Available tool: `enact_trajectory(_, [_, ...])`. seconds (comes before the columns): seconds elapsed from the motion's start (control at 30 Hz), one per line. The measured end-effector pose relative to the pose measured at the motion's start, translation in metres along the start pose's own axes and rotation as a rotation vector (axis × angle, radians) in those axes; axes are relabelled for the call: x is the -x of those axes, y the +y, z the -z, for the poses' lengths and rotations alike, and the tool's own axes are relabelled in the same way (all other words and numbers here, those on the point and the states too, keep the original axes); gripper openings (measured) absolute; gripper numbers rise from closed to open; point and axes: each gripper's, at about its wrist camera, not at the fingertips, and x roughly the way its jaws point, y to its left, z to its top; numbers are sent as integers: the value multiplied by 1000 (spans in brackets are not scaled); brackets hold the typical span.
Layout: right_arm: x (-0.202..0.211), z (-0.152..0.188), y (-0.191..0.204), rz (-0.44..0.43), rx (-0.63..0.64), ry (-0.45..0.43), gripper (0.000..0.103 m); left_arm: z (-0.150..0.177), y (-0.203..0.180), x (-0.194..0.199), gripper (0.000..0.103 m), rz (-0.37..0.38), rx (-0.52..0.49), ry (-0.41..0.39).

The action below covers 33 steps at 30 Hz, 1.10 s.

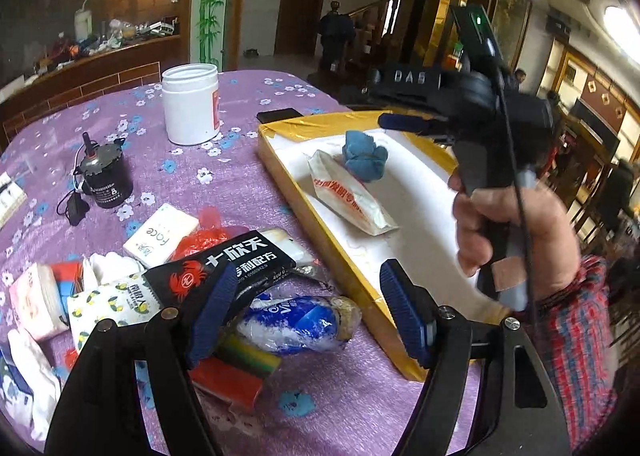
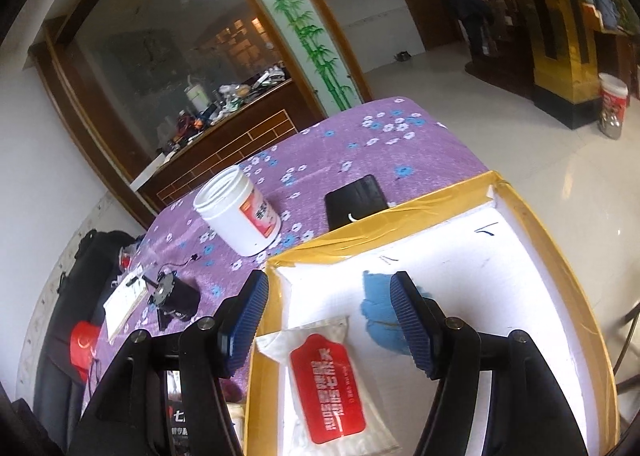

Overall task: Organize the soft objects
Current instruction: 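Move both tools back over the table toward the tissue packs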

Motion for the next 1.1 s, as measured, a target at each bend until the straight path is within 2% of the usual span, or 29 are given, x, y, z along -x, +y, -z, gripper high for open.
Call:
enact_trajectory(0.2, [5, 2, 13, -18, 59, -29, 67, 13, 17, 26, 73, -29, 26, 2])
enact_trajectory(0.27, [7, 2, 16, -20, 79, -41, 67, 23, 28, 42, 73, -44, 31, -22])
enact_trajectory(0.43, [19, 6, 29, -36, 112, -73, 67, 52, 58, 85, 74, -150, 30, -100])
enact_trajectory(0.53, [35, 13, 51, -102, 110, -55, 67, 76, 87, 112, 74, -218, 67, -139])
enact_trajectory(0.6, [50, 26, 74, -150, 143, -45, 67, 91, 111, 128, 74, -249, 123, -154])
enact_trajectory(0.67, [61, 45, 93, -204, 178, -31, 74, 103, 136, 138, 74, -258, 187, -149])
enact_trajectory(0.7, [67, 63, 104, -261, 184, -18, 78, 109, 150, 142, 74, -266, 222, -137])
enact_trajectory(0.83, [68, 123, 137, -383, 253, 57, 79, 126, 198, 145, 74, -302, 371, -81])
enact_trajectory(1.0, [61, 170, 181, -440, 459, 82, 79, 137, 235, 134, 78, -233, 558, -31])
enact_trajectory(1.1, [52, 182, 186, -445, 514, 102, 78, 136, 250, 121, 78, -192, 639, 13])
